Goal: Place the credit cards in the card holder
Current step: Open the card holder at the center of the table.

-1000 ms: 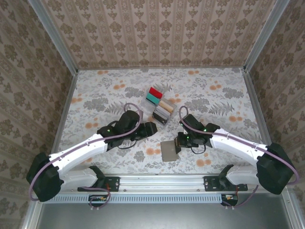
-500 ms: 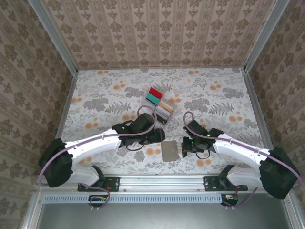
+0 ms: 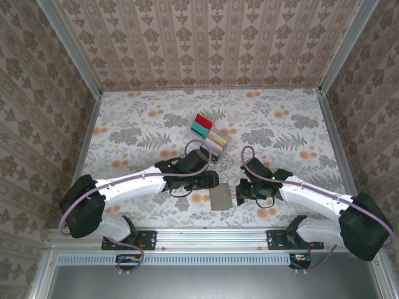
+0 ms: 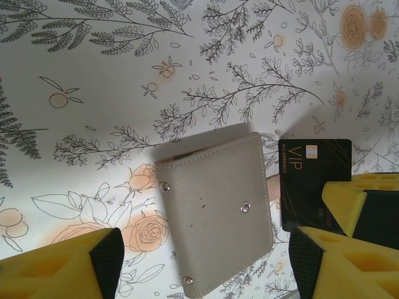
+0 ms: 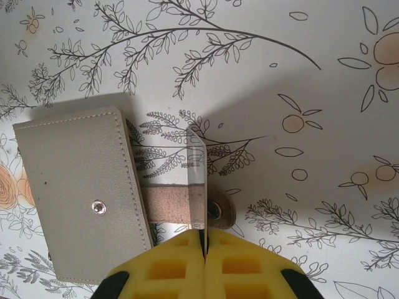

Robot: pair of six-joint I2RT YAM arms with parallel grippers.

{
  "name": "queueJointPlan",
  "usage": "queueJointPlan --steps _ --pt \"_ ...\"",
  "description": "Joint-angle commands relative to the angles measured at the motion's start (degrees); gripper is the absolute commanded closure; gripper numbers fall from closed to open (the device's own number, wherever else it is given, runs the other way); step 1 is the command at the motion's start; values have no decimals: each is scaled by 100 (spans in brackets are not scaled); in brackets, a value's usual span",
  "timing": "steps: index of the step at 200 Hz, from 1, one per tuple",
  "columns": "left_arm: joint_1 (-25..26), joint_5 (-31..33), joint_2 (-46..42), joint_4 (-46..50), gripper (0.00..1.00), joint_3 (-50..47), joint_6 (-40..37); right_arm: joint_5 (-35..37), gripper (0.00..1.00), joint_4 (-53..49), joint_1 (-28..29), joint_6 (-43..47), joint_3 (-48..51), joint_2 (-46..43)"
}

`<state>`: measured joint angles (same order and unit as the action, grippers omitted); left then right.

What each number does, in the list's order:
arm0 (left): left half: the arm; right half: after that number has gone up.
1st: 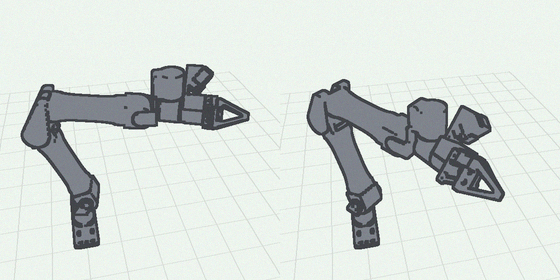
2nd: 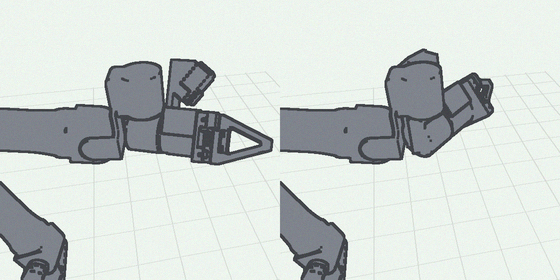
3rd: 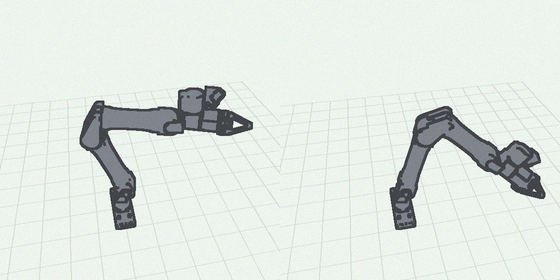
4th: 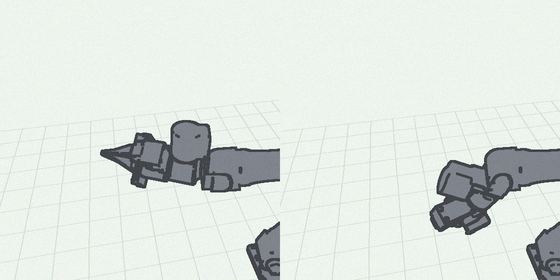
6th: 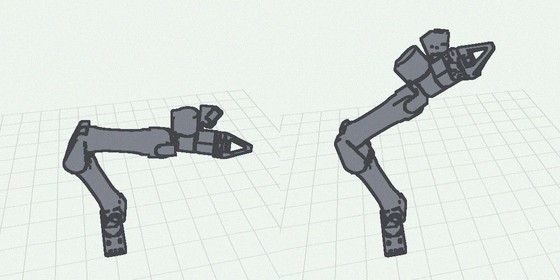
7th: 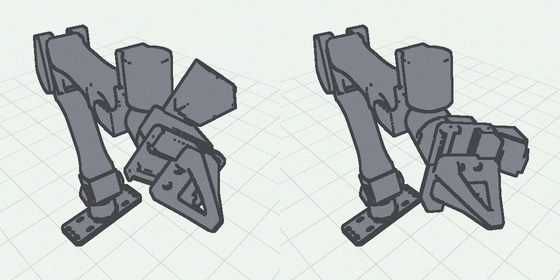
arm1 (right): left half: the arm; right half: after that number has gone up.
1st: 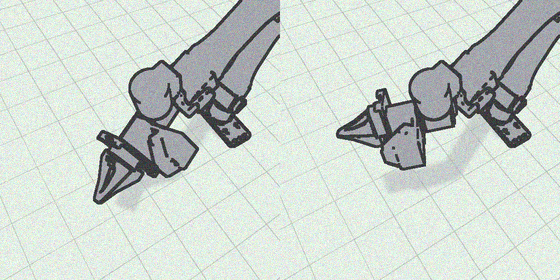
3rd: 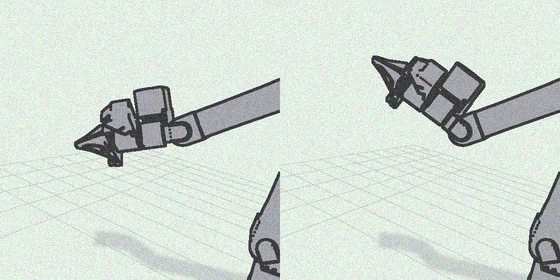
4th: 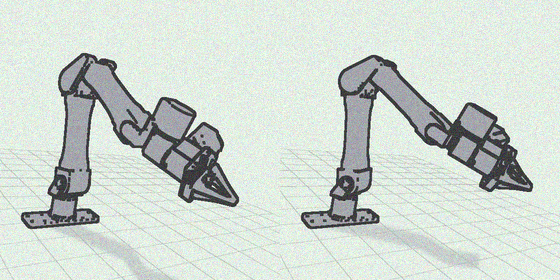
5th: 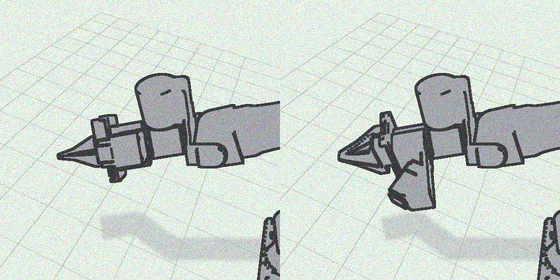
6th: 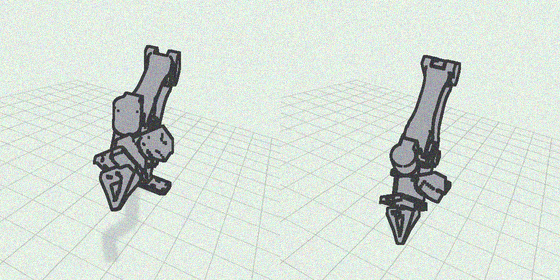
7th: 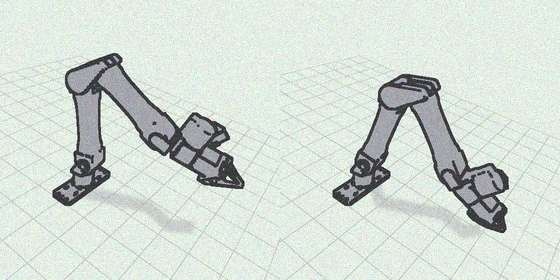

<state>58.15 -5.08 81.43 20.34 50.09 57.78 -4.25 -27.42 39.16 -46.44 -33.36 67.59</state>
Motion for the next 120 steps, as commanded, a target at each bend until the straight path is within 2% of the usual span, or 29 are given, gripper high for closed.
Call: queueJointPlan --steps 1,18,33,46,63,77,95,120 --pt "42 39 137 -6 26 176 -32 178 99 -229 -13 -42 212 71" --pt "62 -74 224 15 26 209 -77 294 100 -144 -13 -159 422 60" --pt "136 137 257 184 25 213 -71 199 100 -20 -5 -236 528 94" --pt "150 -21 293 170 25 171 -98 236 100 -19 4 -215 564 137" --pt "179 -117 293 -288 23 -106 20 266 100 -98 45 -295 570 152" --pt "211 45 325 101 23 -113 179 320 100 -3 147 -424 737 -54" --pt "188 -101 295 -11 22 -225 335 333 100 -9 109 -441 738 -116" --pt "230 156 325 558 20 179 146 426 100 -240 127 -291 597 2"
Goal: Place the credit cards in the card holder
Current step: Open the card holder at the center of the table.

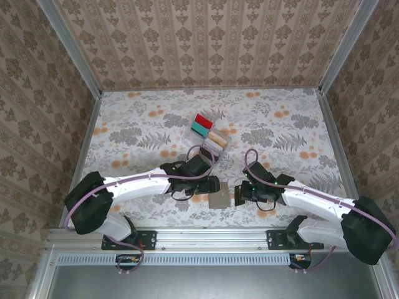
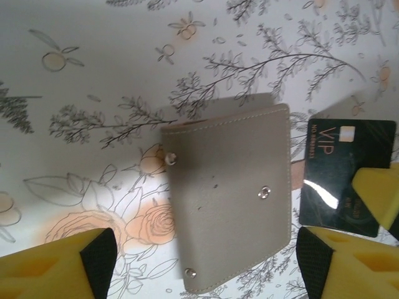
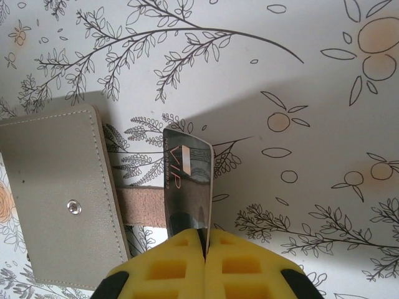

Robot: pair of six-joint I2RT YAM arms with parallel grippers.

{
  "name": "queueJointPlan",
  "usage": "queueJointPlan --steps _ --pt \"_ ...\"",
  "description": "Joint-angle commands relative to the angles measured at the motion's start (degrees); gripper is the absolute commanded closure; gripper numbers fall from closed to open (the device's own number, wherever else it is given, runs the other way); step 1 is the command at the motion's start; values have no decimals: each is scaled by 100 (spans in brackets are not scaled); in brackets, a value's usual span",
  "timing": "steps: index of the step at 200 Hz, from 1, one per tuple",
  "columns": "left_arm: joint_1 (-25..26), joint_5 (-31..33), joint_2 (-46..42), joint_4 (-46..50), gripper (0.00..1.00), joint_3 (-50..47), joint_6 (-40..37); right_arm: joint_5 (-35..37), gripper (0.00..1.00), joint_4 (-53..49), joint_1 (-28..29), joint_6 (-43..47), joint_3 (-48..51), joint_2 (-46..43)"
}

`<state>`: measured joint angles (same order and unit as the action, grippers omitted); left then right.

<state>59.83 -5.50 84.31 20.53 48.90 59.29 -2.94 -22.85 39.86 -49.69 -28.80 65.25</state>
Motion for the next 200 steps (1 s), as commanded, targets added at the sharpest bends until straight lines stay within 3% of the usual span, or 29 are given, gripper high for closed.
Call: queueJointPlan --steps 1,34,55,87,154,161,200 --pt "63 206 39 565 20 309 -13 308 100 -700 53 28 147 239" --pt "114 449 95 567 14 334 162 135 100 -269 109 -303 548 116" --pt "245 540 585 1194 12 962 -87 -15 100 151 110 -475 809 -97" --pt "492 848 1258 1896 10 1833 -304 89 100 64 106 -431 843 -114" --pt "652 983 2030 2228 8 2376 -302 51 100 237 101 -451 861 -33" --pt "670 1026 2073 2287 0 2424 -312 51 100 230 100 -459 858 -9" --pt "740 1133 2266 2534 0 2632 -444 76 100 240 103 -505 912 -7"
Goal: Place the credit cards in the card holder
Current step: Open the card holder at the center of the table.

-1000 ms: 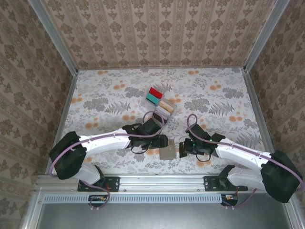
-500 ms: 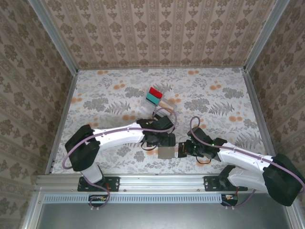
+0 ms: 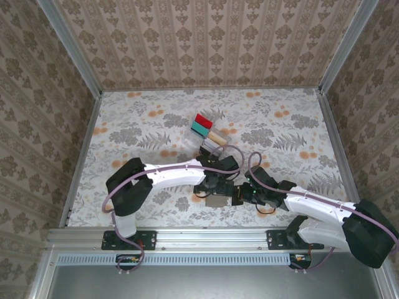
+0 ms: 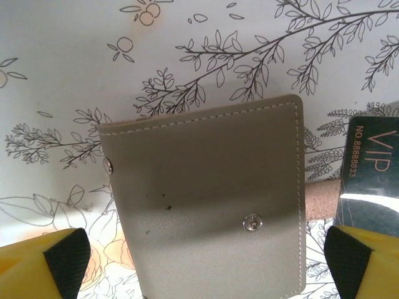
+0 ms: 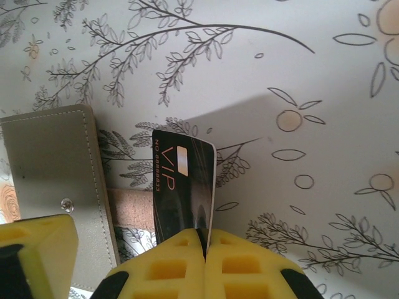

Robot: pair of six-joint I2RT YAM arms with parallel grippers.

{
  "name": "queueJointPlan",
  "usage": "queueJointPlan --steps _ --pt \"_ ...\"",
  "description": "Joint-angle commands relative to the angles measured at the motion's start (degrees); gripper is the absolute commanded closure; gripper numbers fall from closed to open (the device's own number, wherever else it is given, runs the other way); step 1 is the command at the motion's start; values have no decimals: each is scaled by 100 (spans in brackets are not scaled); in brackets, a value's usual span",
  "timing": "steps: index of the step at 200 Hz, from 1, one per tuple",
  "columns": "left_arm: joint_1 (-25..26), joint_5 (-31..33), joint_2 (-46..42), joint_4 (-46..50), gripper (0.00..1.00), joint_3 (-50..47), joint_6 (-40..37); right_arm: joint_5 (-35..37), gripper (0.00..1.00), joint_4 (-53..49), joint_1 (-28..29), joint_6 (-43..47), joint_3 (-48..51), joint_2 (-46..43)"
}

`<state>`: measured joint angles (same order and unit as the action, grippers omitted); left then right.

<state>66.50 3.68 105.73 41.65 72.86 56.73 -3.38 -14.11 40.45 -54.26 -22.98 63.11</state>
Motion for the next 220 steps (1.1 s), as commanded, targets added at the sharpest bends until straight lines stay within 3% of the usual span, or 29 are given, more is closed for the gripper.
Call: queueJointPlan --steps 1,144,220 --pt "74 218 128 423 0 241 -188 119 100 -627 48 -49 330 204" --pt "74 109 562 226 0 231 -288 264 100 -623 41 -41 356 346" --pt "75 817 319 1059 5 501 -469 579 100 -924 34 -178 259 390"
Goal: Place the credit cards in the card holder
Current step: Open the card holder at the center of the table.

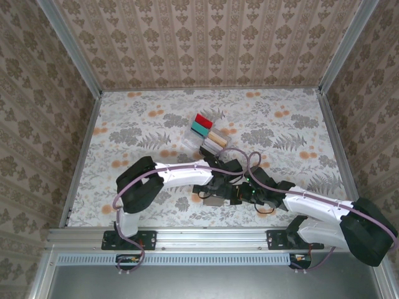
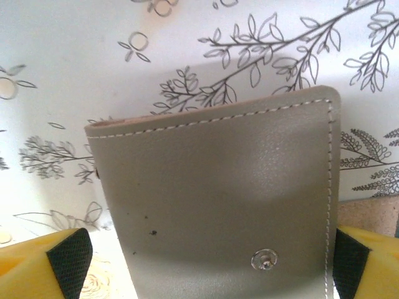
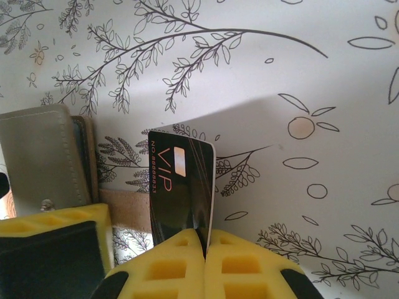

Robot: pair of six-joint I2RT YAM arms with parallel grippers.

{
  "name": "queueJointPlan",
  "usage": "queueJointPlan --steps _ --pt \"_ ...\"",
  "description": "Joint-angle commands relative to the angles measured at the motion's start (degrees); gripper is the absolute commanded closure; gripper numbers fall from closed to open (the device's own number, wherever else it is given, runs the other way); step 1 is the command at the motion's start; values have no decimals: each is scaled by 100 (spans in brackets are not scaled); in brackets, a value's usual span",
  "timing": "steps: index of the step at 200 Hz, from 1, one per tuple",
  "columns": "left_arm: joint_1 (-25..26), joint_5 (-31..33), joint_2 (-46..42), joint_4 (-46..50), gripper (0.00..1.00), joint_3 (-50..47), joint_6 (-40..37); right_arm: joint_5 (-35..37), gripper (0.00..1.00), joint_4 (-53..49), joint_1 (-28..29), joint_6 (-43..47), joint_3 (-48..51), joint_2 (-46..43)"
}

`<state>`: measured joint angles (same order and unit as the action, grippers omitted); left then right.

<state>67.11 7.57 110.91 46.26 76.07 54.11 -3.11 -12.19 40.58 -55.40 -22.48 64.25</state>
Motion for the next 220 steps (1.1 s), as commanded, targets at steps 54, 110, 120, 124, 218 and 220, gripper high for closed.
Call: queueJointPlan --steps 54,110,120,124,218,220 --pt "12 547 -599 803 22 133 -288 605 100 -1185 -16 -48 73 395" --pt "-151 558 -1265 473 66 -365 -289 641 100 -1348 -58 12 -150 457" --pt "-188 520 -1361 381 75 -493 -306 632 100 -1374 -66 22 -197 457" --pt "-204 513 -1407 339 78 -535 -313 626 100 -1396 -67 33 -216 448" --pt "-1340 -1047 -2942 -2352 100 -2669 -114 -237 100 -1013 -86 476 -1103 -386" --pt "-1347 -1067 -2968 -2399 100 -2710 -105 -274 100 -985 -85 481 -1117 -373"
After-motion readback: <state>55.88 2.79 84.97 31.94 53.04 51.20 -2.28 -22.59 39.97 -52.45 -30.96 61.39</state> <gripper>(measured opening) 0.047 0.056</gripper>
